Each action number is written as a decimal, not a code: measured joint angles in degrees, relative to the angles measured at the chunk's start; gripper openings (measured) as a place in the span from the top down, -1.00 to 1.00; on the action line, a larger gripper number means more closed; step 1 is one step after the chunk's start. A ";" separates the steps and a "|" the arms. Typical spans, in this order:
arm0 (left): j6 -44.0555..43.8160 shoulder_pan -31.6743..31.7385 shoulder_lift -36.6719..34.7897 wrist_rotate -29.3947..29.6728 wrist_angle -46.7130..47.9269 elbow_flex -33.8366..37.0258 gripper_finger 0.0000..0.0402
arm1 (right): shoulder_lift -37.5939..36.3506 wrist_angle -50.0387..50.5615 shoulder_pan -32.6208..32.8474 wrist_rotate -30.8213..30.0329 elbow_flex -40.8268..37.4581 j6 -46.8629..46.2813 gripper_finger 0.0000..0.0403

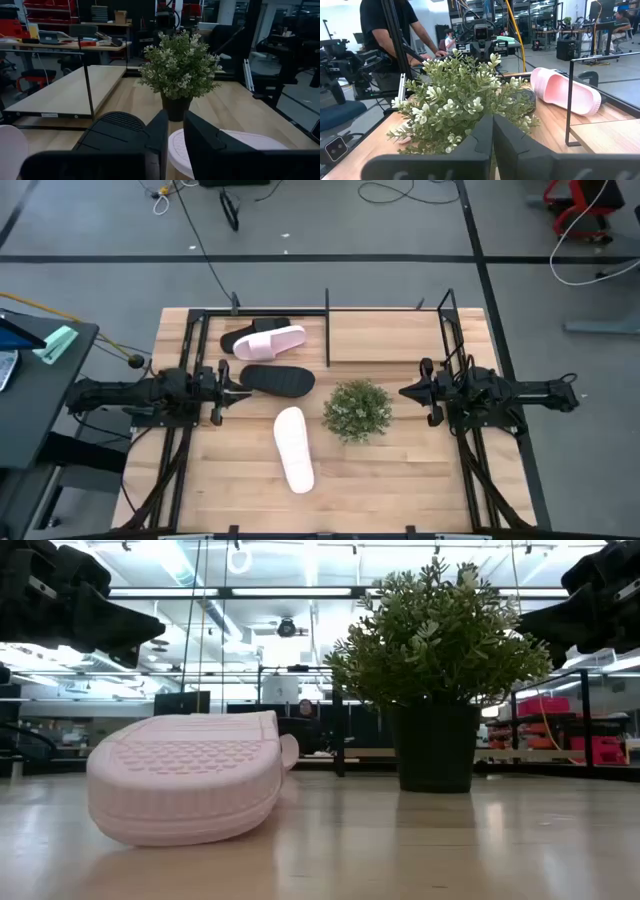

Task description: Pick and place slides into the shelf

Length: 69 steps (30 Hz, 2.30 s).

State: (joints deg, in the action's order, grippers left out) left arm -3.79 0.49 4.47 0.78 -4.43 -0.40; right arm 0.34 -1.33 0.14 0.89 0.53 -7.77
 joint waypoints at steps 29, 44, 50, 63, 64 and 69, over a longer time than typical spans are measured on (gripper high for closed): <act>0.02 0.00 0.00 0.02 -0.02 0.00 0.69 | -0.01 0.00 0.01 0.00 0.00 0.00 0.91; 0.00 -0.02 0.02 0.00 -0.02 0.00 0.66 | 0.00 0.00 0.02 0.00 -0.01 0.00 0.91; 0.01 -0.01 0.00 0.02 -0.01 0.01 0.68 | -0.02 0.00 0.02 0.01 -0.02 0.00 0.91; 0.00 -0.02 0.00 0.00 -0.02 0.00 0.68 | -0.02 -0.02 0.01 0.01 0.00 0.00 0.91; 0.02 -0.02 0.00 0.02 0.00 0.00 0.68 | -0.02 0.00 0.02 0.02 0.00 0.00 0.91; 0.02 -0.02 0.02 0.01 -0.02 0.00 0.66 | -0.02 -0.01 0.01 0.00 0.00 0.00 0.91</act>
State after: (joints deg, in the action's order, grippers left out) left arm -3.78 0.47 4.49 0.79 -4.45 -0.40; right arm 0.32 -1.34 0.15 0.89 0.54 -7.77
